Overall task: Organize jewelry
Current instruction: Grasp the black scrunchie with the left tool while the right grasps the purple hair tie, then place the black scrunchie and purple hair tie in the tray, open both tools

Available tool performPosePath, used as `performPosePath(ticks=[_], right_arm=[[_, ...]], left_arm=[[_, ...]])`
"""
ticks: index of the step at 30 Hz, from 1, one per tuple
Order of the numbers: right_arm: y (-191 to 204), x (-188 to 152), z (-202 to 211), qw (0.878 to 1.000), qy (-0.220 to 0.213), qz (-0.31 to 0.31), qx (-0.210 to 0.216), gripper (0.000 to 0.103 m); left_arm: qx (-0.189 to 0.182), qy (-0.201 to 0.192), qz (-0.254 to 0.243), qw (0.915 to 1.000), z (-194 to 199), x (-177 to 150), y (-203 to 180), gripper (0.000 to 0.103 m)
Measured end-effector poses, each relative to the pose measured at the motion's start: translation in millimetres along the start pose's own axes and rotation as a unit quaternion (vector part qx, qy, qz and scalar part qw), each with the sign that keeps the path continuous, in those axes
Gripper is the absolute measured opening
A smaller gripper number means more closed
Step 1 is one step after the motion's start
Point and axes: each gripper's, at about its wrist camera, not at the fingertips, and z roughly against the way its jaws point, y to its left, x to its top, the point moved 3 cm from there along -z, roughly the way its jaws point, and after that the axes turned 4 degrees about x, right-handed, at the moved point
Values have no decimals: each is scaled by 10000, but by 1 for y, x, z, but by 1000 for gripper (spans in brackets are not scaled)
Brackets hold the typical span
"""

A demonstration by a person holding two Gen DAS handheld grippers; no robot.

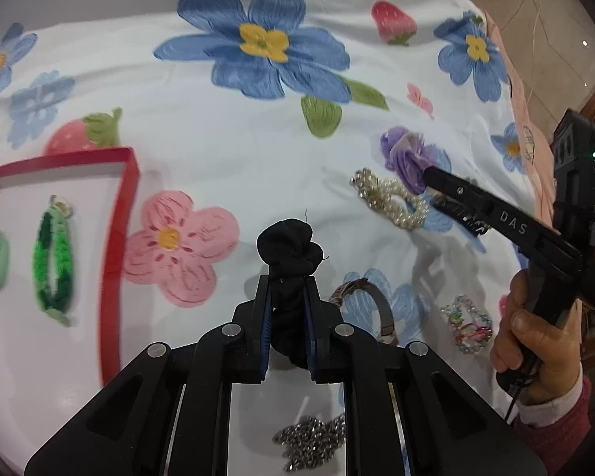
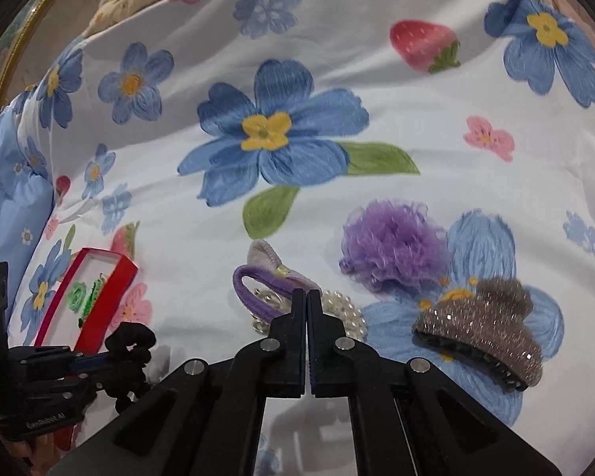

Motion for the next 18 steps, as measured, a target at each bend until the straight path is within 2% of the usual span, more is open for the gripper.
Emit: performPosePath(ticks=[10,18], right_arm=[[40,-6,16,9989,-2,54,468,0],[100,-24,23,9954,107,289,906,0]], left_arm=[[-73,-395,381,9985,48,-2,30,10],[-30,-660,776,9948,89,-20,69,10]])
